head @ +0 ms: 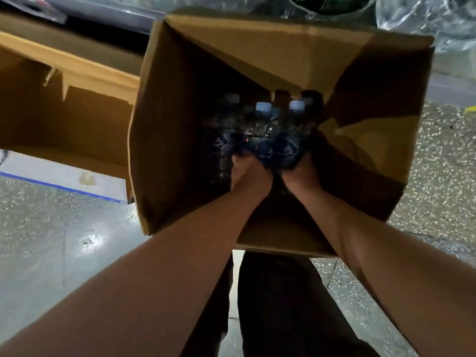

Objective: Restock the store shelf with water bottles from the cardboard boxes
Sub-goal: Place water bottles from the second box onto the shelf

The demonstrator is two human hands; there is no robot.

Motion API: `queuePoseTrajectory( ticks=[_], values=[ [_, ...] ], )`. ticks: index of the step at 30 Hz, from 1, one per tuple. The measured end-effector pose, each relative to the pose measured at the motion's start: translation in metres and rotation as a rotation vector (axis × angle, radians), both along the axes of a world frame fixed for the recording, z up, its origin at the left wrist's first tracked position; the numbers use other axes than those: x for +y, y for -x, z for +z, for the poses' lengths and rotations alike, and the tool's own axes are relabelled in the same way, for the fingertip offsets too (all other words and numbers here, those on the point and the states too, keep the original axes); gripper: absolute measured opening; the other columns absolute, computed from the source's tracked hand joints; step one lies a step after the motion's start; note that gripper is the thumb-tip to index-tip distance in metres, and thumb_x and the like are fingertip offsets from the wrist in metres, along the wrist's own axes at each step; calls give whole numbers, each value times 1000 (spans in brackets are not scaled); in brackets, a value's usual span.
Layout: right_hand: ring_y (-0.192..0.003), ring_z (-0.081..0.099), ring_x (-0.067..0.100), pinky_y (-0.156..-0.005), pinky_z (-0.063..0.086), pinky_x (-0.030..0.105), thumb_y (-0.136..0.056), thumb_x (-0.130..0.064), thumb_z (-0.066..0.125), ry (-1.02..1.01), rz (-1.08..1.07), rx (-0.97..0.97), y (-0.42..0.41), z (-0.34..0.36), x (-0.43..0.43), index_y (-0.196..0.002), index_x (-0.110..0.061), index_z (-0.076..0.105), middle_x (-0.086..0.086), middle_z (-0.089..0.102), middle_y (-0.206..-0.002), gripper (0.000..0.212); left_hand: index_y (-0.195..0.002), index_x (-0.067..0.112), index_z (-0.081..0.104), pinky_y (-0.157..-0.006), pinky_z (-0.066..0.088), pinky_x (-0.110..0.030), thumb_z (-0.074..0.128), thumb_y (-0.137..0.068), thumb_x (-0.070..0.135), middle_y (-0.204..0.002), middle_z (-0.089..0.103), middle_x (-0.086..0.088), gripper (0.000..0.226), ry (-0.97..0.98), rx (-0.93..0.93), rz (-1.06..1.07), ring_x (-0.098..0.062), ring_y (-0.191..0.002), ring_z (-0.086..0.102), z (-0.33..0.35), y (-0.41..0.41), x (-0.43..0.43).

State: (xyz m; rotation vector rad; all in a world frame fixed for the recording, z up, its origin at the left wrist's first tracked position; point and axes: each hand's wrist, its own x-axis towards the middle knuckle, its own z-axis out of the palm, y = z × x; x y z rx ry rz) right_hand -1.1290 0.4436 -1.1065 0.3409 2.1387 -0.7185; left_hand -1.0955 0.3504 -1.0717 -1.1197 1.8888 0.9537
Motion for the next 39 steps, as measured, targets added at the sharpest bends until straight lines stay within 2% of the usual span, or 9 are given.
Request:
queuePoseTrajectory(
  ticks=[6, 12, 18, 24, 29, 31, 33, 35, 39],
  values=[
    [-124, 48, 28, -96, 43, 32, -79, -21, 73, -50, -86, -89, 4, -16, 4, -141, -14, 38, 11, 47, -139, 72, -139, 1, 29, -96, 40, -33, 51, -96, 30, -141, 32, -17, 56, 83, -60, 20, -29, -124, 44, -9, 9, 9],
    [-130, 42, 28, -105, 39, 42, -66, -30, 84, -24, -121, -141, 5, -17, 10, -144, -15, 33, 11, 40, -144, 95, -143, 6, 18, -100, 36, -35, 60, -91, 22, -143, 40, -19, 69, -101, -31, 315, -33, -128, 43, -24, 7, 4],
    [-124, 49, 26, -101, 44, 42, -60, -17, 86, 24, -239, -125, 0, -20, 12, -141, -12, 36, 9, 49, -137, 96, -135, 9, 44, -91, 38, -24, 76, -78, 19, -133, 54, -10, 66, -134, 84, 474, -24, -121, 51, -33, -7, -3],
    [-103, 60, 28, -81, 53, 38, -64, -2, 76, 8, -425, -273, 9, 0, 12, -132, -13, 51, 12, 61, -120, 73, -131, 11, 50, -94, 45, -32, 80, -71, 25, -127, 58, -10, 69, -192, 66, 422, -26, -117, 54, -24, -2, -9],
    [-82, 56, 13, -58, 40, 19, -68, -3, 75, 53, -378, -268, 5, 47, 8, -129, -13, 52, 3, 62, -113, 66, -135, 17, 34, -92, 46, -31, 80, -64, 30, -127, 55, -5, 85, -159, 34, 377, -24, -112, 54, 13, -7, -18],
    [-85, 59, 11, -62, 43, 21, -62, 2, 76, 95, -353, -283, 5, 74, 7, -119, -11, 59, 5, 65, -114, 60, -130, 20, 36, -85, 47, -29, 82, -63, 31, -115, 56, -1, 82, -164, 60, 371, -18, -97, 55, 38, -9, -26],
    [-93, 61, 16, -78, 49, 28, -56, 0, 79, 87, -307, -311, 5, 104, 4, -116, -9, 60, 6, 66, -112, 64, -119, 22, 38, -73, 44, -25, 83, -62, 33, -103, 55, 2, 73, -165, 85, 359, -14, -82, 53, 64, -12, -33],
    [-101, 61, 24, -93, 49, 39, -50, -2, 82, 65, -347, -314, 3, 132, 0, -120, -10, 57, 8, 66, -110, 75, -111, 24, 38, -69, 43, -25, 83, -61, 34, -100, 56, 2, 68, -170, 105, 361, -14, -81, 55, 92, -14, -40],
    [-100, 62, 27, -91, 51, 43, -47, 2, 82, 80, -410, -298, -1, 196, -7, -125, -12, 52, 8, 66, -109, 86, -108, 24, 38, -67, 42, -27, 84, -59, 37, -99, 55, 3, 68, -137, 149, 331, -16, -83, 54, 153, -17, -49]
  ],
)
